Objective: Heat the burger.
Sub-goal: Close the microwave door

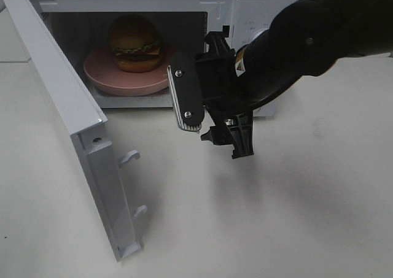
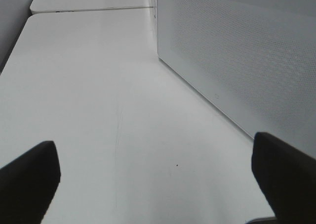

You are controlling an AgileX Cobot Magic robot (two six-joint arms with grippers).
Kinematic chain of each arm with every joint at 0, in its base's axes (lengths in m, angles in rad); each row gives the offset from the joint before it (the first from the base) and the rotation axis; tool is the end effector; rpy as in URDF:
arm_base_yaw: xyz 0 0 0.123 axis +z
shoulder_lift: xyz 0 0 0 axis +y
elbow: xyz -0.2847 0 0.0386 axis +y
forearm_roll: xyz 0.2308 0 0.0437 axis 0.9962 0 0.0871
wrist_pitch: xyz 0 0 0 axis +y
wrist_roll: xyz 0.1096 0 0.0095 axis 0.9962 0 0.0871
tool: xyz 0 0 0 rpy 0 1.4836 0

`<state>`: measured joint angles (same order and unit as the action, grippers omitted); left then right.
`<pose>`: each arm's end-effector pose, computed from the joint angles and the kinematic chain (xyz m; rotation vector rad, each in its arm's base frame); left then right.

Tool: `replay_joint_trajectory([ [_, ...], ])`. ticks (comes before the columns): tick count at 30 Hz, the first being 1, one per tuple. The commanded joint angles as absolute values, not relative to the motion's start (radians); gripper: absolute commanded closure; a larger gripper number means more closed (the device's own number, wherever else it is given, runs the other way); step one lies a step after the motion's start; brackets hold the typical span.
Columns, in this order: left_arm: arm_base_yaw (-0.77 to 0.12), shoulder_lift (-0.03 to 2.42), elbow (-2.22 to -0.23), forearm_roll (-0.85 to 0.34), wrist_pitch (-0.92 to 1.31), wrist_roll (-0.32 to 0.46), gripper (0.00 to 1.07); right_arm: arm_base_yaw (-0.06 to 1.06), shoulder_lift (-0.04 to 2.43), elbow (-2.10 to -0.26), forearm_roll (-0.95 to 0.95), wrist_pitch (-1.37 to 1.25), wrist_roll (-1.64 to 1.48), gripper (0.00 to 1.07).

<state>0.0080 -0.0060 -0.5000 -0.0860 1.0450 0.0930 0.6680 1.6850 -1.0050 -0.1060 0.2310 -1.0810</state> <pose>-0.0054 -0.0082 0.2622 0.0893 2.0179 -0.0385 0.2784 0.2162 0.2096 -1.9197 1.4577 -0.2698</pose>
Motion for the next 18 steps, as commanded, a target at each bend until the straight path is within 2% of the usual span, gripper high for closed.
replay_joint_trajectory([
  [1, 0.009, -0.030, -0.497, -0.094, 1.037, 0.088, 0.09, 0.665, 1.624, -0.959, -0.111, 0.220, -1.009, 0.31],
  [11, 0.009, -0.030, -0.497, -0.094, 1.037, 0.088, 0.09, 0.665, 1.470, -0.853, -0.086, 0.268, -0.724, 0.31],
  [13, 0.009, -0.030, -0.497, -0.094, 1.037, 0.088, 0.09, 0.665, 1.401, -0.831, -0.068, 0.360, -0.531, 0.31],
  [16, 0.009, -0.030, -0.497, -0.094, 1.037, 0.088, 0.09, 0.665, 1.384, -0.828, -0.068, 0.392, -0.481, 0.31],
  [18, 0.009, -0.030, -0.497, -0.094, 1.037, 0.088, 0.09, 0.665, 1.327, -0.828, -0.068, 0.544, -0.312, 0.31],
])
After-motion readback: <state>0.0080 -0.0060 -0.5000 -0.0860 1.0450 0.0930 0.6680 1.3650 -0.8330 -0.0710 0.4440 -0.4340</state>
